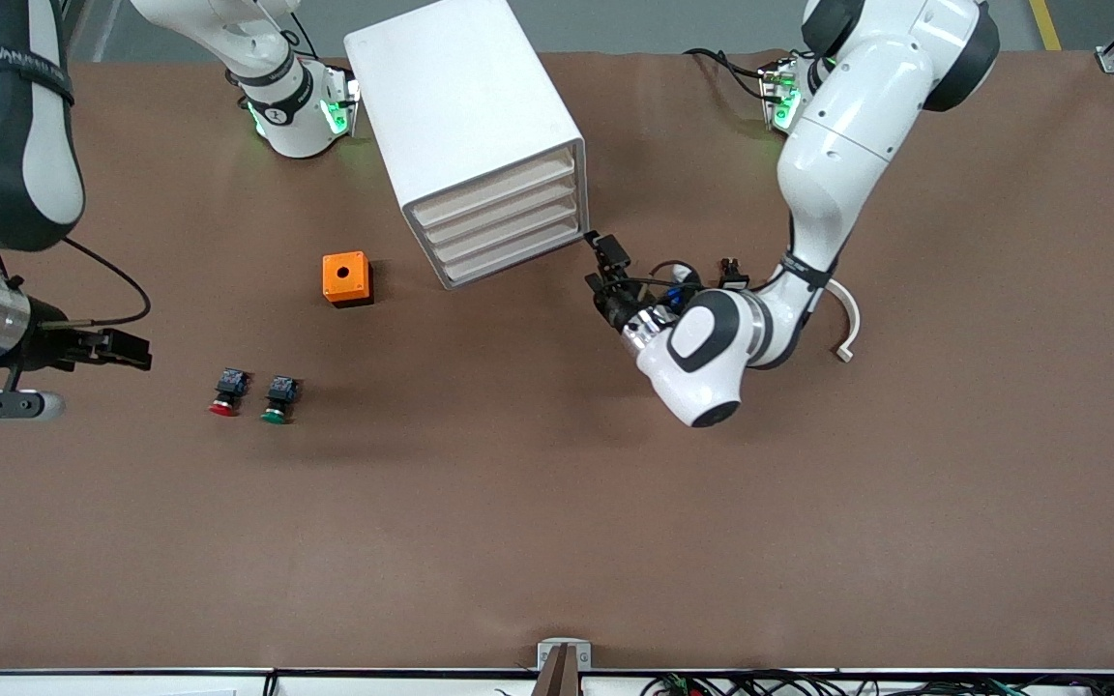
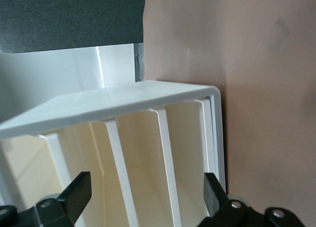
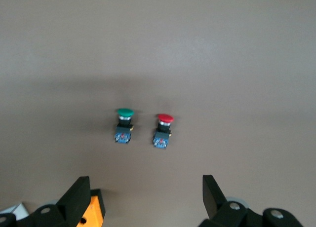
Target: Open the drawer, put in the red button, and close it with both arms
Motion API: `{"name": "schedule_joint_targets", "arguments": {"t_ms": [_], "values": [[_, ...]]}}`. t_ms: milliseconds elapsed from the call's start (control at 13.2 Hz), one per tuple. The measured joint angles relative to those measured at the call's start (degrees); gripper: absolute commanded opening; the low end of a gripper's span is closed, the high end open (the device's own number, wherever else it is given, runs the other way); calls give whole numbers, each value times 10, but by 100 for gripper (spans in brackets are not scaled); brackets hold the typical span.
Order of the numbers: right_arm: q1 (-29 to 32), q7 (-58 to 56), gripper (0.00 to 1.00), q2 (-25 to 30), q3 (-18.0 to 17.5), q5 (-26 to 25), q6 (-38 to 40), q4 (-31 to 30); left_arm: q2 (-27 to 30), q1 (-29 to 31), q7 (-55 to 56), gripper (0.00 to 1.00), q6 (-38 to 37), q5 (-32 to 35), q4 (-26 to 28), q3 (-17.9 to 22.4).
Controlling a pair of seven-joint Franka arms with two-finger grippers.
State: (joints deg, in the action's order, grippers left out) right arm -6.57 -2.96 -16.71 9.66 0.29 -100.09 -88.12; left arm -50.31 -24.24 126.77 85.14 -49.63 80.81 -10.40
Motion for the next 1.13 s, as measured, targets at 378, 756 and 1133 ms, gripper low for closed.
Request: {"name": "schedule_joint_targets", "arguments": {"t_ms": [378,756,1133], "values": [[31,-49,100,-62,2,0,-55,0,-2,-38,20,89,36,-48,-14,1],[62,-98,100,-83,2,40,-78,-2,-5,-89,20,68,36,-58,-17,0],[59,-98,100,-93,-1,41,-104,-24,-15,-107,31,38,37,-59,-17,1]]}}
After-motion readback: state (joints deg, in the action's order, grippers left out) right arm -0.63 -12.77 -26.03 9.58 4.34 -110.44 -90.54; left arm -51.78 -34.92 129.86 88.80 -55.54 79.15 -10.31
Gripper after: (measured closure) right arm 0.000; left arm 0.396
